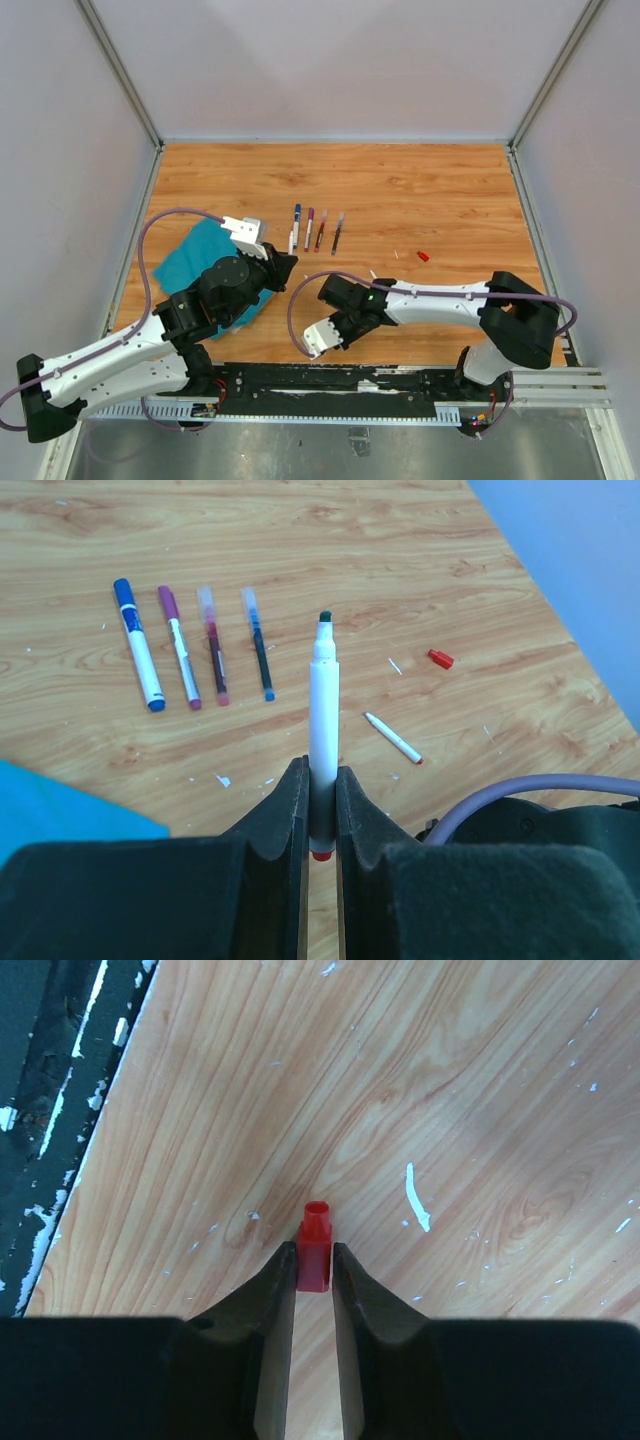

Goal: Insert the pens into the pen caps
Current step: Place the pen cap at the center of the board, then insert the pen cap onto the pen.

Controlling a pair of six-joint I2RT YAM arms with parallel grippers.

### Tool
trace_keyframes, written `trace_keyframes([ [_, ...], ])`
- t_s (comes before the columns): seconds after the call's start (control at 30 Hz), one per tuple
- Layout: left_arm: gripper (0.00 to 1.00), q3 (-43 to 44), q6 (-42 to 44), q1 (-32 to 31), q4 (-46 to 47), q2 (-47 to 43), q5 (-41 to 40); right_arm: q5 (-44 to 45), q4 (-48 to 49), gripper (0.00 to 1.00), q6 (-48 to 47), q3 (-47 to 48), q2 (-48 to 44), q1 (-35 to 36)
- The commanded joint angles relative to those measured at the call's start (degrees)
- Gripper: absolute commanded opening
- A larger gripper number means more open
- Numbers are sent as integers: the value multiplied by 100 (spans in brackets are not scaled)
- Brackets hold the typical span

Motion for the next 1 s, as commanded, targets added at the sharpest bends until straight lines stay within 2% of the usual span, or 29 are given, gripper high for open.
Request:
trace_keyframes([
  [0.0, 0, -32, -37, -1, -55, -157, -225, 72, -320, 25, -202, 192, 173, 43],
  [0.23, 1, -41, -55, -7, -141, -218, -247, 362, -329, 34, 47, 309, 186, 45],
  [0.4, 0, -61, -59, -8, -161, -271, -310, 318, 59, 41, 343, 108, -409, 45],
  [0.53, 1, -30, -36, -7, -170, -236, -359, 311, 453, 43, 891, -188, -992, 45],
  [0.77, 0, -11, 7, -1, -119, -126, -467, 220, 2134, 43, 2654, -1348, -2215, 45],
  [0.87, 0, 21, 16, 7, -87, -8, -452, 656, 2919, 45, 3867, -1646, -2556, 40],
  [0.97, 0, 88, 26, 25, -68, 121, -375, 1307, 3056, 47, 4841, -1610, -2632, 45],
])
